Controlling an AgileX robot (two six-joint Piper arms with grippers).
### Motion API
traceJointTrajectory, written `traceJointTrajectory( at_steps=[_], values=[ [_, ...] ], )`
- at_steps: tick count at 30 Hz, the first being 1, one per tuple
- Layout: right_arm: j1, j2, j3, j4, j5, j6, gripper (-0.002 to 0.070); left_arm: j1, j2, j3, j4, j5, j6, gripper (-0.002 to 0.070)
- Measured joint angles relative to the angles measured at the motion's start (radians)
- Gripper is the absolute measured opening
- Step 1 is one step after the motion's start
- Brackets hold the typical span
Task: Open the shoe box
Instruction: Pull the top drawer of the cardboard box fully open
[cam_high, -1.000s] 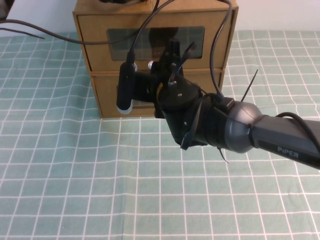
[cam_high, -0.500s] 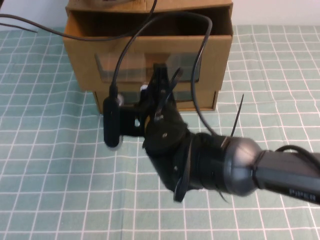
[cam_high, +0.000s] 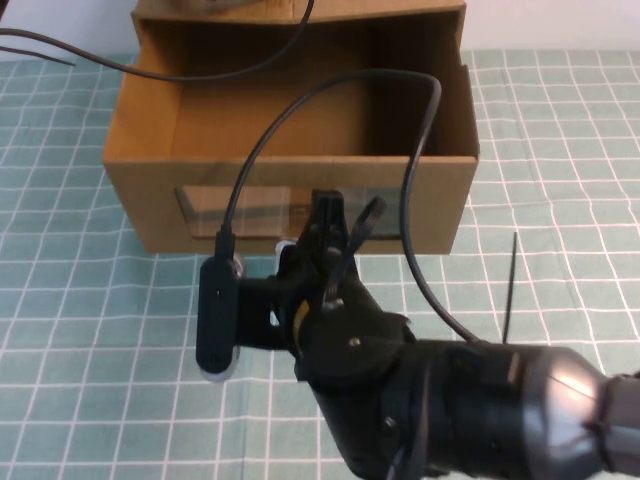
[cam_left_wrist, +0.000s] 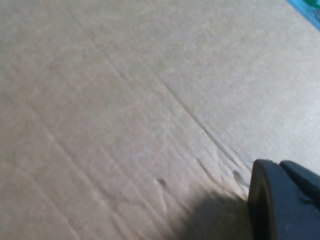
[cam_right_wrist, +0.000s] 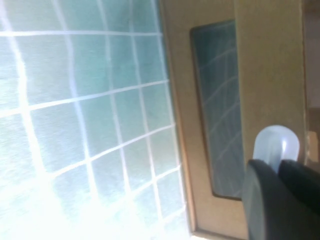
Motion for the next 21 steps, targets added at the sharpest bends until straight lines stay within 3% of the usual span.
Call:
traceJointTrajectory(
  at_steps=[16,18,21],
  values=[
    [0.030,-0.039,0.077,0.046,0.011,-0.002,0.0025,0.000,0.000,0.000,-0.004,-0.002,0.000,-0.0005],
    [0.032,-0.039,0.077,0.042,0.022,-0.002,0.0068,0.000,0.000,0.000,-0.004,-0.002,0.000,-0.0005],
    [0.036,-0.045,0.077,0.042,0.020,0.001,0.0190,0.000,0.000,0.000,-0.013,-0.004,0.000,-0.0005]
  ],
)
